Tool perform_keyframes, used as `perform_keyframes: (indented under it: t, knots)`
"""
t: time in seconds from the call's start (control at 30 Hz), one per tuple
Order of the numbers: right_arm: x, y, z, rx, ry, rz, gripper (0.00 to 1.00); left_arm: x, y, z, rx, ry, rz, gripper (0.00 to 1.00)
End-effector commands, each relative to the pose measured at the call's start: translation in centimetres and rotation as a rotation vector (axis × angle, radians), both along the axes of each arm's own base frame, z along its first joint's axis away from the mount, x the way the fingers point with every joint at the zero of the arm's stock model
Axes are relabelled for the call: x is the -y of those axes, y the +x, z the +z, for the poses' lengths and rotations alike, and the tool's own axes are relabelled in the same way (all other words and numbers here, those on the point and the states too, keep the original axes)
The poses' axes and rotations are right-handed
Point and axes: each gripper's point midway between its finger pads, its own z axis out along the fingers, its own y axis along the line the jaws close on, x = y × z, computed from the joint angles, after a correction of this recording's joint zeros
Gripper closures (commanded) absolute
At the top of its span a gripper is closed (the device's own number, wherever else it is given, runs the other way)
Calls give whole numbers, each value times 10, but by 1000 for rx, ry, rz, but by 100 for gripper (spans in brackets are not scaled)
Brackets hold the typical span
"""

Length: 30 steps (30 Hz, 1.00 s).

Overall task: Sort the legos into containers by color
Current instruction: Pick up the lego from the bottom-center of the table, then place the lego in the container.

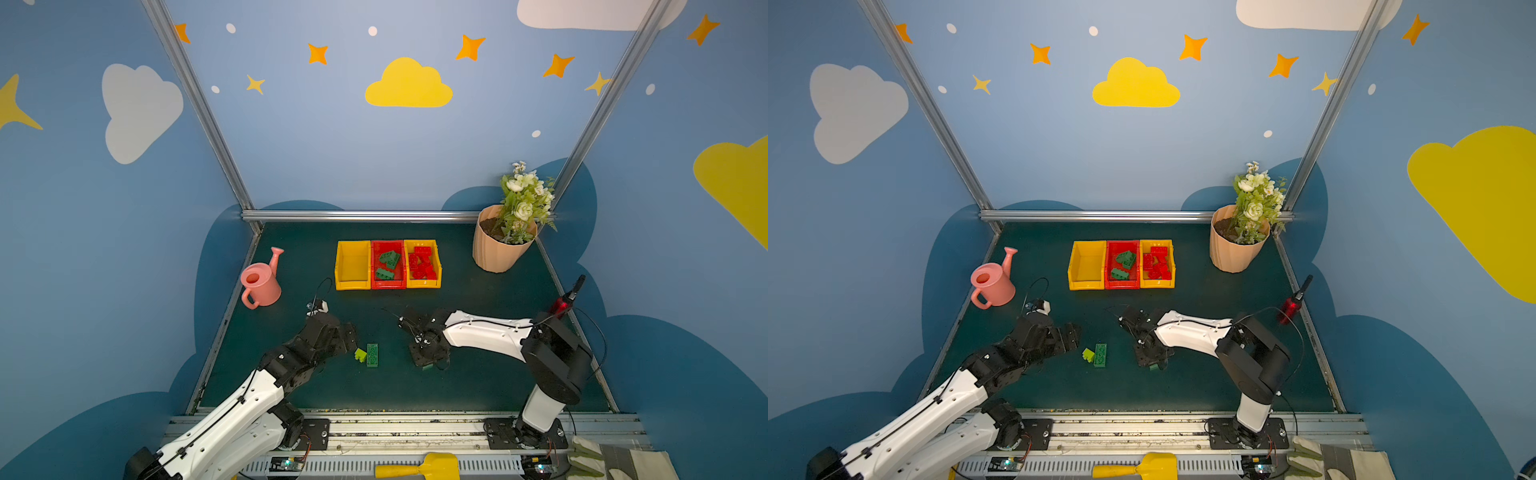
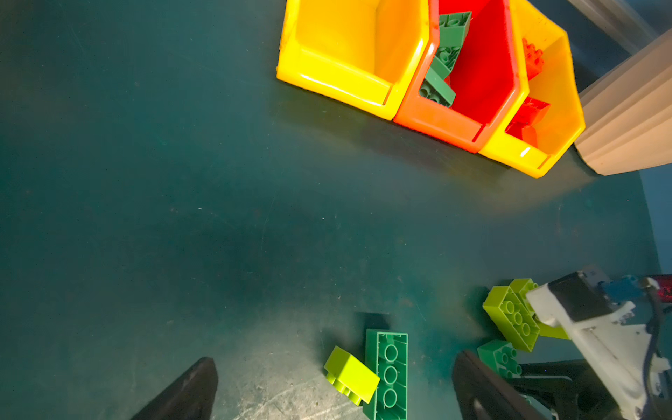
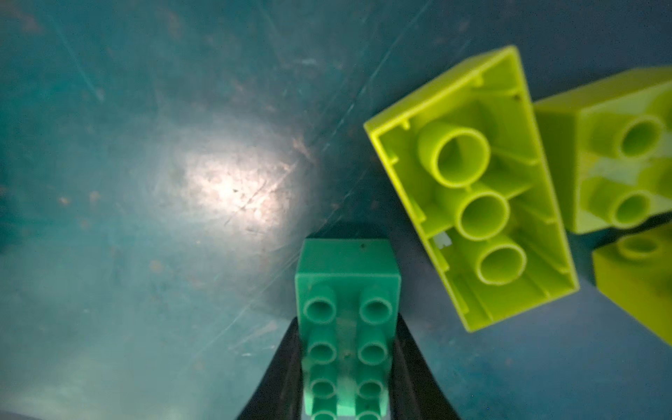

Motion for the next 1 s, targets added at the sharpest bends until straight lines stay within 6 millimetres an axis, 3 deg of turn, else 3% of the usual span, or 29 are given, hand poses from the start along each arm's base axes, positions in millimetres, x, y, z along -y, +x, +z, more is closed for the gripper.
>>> perform_keyframes:
  t: [0.0,0.17,0.4,0.57,0.67,0.97]
  knots:
    - [-10,5,12,5,30,8,75,-2,3,6,11,24,2,0]
    - [-28,23,43,47,119,32,75,0,6,6,11,27,-1,0]
    - [-62,94,91,111,289,36,74,1,12,7,18,29,6,0]
    - [-85,141,109,143,355,43,73,1,14,7,25,33,9,0]
    - [-95,169,113,153,385,39,72,1,16,7,21,34,8,0]
    - [-108,234,93,171,404,35,70,7,28,-6,-44,66,-3,0]
